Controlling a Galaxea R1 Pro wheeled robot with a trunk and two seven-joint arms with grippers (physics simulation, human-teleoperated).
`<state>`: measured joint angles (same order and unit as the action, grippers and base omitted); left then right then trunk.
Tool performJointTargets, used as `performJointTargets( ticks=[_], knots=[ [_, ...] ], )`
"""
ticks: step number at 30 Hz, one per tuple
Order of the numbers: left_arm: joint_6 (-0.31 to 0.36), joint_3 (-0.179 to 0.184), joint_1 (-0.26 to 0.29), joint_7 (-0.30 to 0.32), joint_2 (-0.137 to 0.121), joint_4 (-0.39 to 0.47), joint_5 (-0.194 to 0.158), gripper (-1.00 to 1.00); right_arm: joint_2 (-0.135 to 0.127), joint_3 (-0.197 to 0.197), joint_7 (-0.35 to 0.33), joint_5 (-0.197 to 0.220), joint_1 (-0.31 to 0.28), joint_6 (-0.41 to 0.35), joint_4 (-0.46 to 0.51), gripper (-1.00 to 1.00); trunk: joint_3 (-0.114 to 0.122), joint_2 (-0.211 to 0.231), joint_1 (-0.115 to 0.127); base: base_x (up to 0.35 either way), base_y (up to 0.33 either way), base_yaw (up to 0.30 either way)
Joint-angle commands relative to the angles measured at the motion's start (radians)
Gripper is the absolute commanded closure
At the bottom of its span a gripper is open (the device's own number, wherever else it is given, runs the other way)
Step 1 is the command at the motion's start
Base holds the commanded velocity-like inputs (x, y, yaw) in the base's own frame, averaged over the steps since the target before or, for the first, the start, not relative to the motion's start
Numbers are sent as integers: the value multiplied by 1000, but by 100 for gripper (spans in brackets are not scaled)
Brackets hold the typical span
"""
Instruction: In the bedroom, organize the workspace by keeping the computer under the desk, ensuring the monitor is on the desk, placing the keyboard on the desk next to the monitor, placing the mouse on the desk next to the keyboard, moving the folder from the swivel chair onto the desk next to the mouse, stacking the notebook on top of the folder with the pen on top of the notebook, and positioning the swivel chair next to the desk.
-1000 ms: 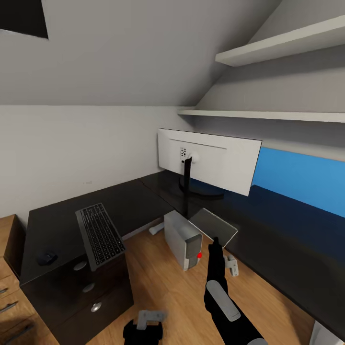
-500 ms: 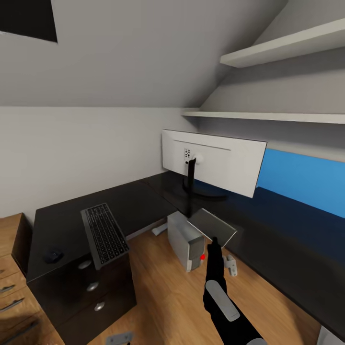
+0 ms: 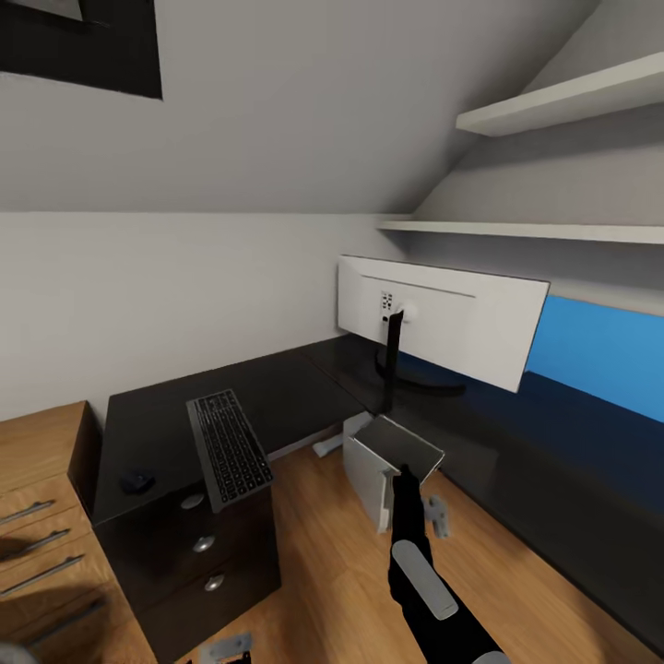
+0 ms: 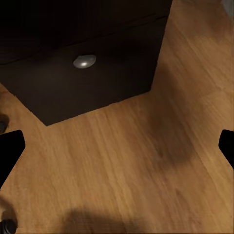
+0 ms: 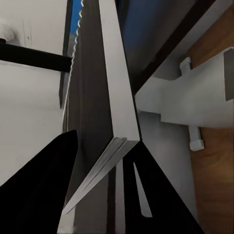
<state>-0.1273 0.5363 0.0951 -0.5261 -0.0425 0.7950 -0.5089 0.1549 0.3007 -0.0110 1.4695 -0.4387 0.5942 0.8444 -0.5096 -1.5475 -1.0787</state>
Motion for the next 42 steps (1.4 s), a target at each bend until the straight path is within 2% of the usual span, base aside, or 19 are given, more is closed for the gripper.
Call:
performJointTargets(
  ticks=[1, 3, 4, 7, 19, 33, 42],
  knots=[
    [-25, 8, 2, -7, -1, -3, -11, -100, -1, 3, 1, 6, -1, -3, 1, 100, 0, -1, 0, 0, 0, 194],
    [-54, 9, 2, -5, 0, -12, -10, -100, 0, 4, 3, 6, -1, -21, 1, 100, 3, -1, 0, 0, 0, 197],
    [-90, 11, 2, -4, 1, -23, -9, -100, 0, 4, 8, 6, -1, -51, 1, 100, 4, -1, 0, 0, 0, 209],
    [-108, 11, 2, -4, 1, -28, -8, -100, -1, 4, 20, 6, -1, -73, 1, 100, 7, -1, 0, 0, 0, 215],
    [-118, 11, 2, -9, 1, -32, -8, -100, -1, 4, 39, 6, -1, -91, 2, 100, 19, -1, 0, 0, 0, 219],
    [-117, 11, 2, -10, 2, -35, -9, -100, -4, -2, 39, 4, -2, -154, 1, 100, 32, -1, 0, 2, 0, 226],
    [-114, 13, 2, -5, 3, -39, -8, -100, -9, -10, 30, 1, -2, -149, 6, 100, 35, -1, 0, 192, 0, 96]
  ],
)
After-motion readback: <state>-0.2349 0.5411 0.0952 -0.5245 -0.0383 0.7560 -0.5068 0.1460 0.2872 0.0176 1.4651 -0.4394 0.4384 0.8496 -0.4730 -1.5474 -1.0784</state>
